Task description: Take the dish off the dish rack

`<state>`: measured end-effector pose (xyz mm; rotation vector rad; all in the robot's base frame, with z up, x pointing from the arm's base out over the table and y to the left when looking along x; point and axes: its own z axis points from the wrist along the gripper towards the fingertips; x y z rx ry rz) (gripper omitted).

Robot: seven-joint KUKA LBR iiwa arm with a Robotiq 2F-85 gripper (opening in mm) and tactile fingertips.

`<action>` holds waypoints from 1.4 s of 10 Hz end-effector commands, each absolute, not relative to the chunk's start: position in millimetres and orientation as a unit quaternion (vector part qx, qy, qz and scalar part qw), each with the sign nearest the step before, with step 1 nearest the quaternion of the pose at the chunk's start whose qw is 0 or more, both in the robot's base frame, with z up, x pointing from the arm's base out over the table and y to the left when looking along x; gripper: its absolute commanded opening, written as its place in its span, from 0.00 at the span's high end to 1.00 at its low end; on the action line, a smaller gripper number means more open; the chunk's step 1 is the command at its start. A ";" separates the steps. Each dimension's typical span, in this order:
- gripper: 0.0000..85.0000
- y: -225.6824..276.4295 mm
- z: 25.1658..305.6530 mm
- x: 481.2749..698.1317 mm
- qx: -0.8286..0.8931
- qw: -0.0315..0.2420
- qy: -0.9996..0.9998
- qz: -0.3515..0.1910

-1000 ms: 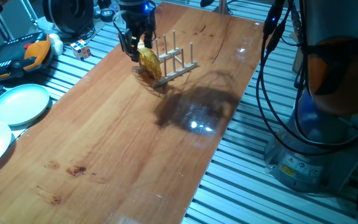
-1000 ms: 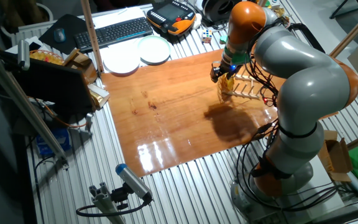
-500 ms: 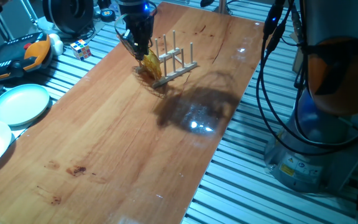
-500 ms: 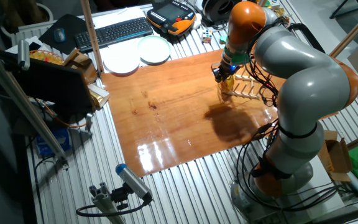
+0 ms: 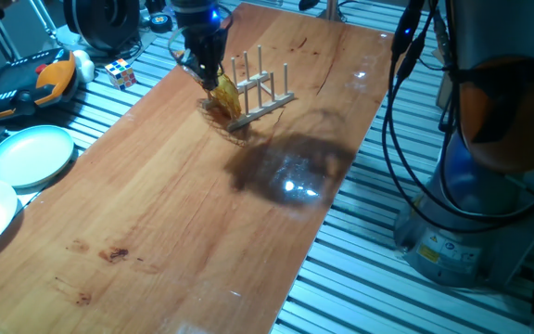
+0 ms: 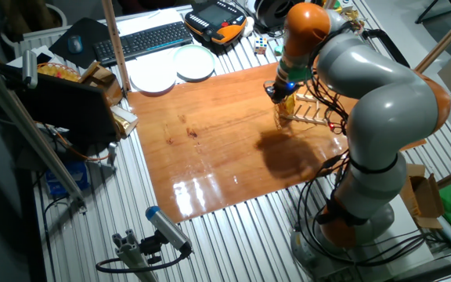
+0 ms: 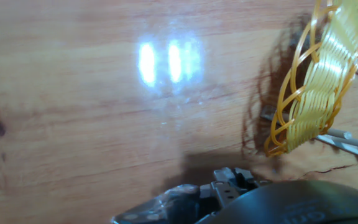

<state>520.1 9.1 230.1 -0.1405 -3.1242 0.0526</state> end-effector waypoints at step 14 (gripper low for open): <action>0.99 3.4 219.6 539.7 -0.162 0.001 -0.980 0.114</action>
